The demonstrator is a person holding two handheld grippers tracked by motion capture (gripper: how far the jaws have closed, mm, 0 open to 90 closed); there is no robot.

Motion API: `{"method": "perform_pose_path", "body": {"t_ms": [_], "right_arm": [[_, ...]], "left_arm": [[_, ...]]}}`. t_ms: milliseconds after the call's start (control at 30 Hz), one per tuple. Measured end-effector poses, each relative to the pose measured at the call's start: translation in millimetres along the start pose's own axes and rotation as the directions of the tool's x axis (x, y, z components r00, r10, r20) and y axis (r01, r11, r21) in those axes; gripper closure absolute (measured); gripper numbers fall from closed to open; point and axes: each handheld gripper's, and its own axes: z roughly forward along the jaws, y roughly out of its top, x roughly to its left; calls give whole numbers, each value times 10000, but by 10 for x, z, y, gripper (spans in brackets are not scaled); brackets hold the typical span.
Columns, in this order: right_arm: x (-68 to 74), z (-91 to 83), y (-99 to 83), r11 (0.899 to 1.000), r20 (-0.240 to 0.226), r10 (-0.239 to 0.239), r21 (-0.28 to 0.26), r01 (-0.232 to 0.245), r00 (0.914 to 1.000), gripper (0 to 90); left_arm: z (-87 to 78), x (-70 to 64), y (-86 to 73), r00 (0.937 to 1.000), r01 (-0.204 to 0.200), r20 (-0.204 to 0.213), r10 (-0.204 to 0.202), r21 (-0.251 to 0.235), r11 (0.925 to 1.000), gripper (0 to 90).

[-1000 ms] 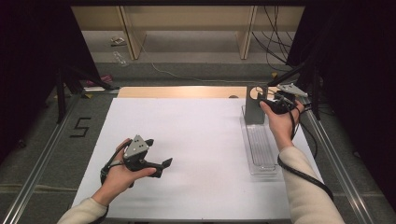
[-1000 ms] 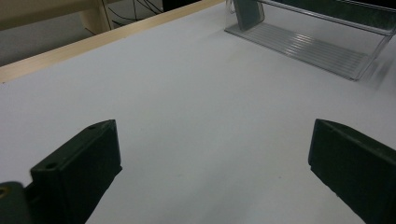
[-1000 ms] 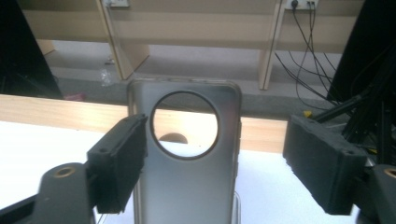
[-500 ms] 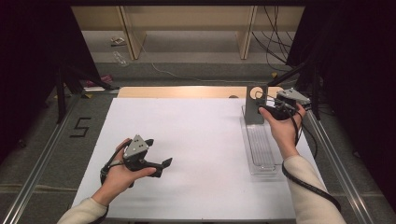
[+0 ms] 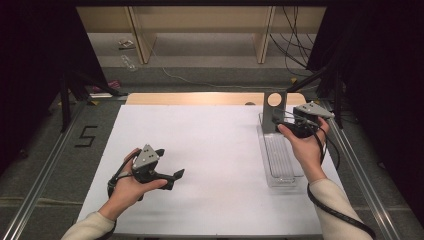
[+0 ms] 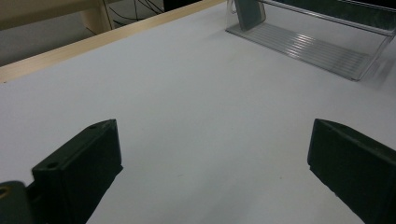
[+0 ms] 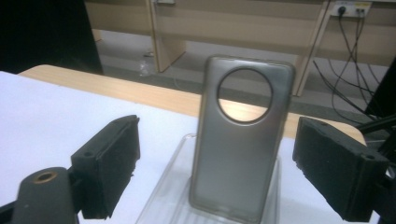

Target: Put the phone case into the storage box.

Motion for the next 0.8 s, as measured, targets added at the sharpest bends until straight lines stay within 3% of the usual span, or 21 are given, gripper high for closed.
{"method": "perform_pose_path", "body": {"t_ms": [800], "right_arm": [[242,-347,-204,9988,-1336,-324,326,371,9905,158]], "left_arm": [[-13,-3,10,10000,-28,-30,28,-60,10000,23]]}}
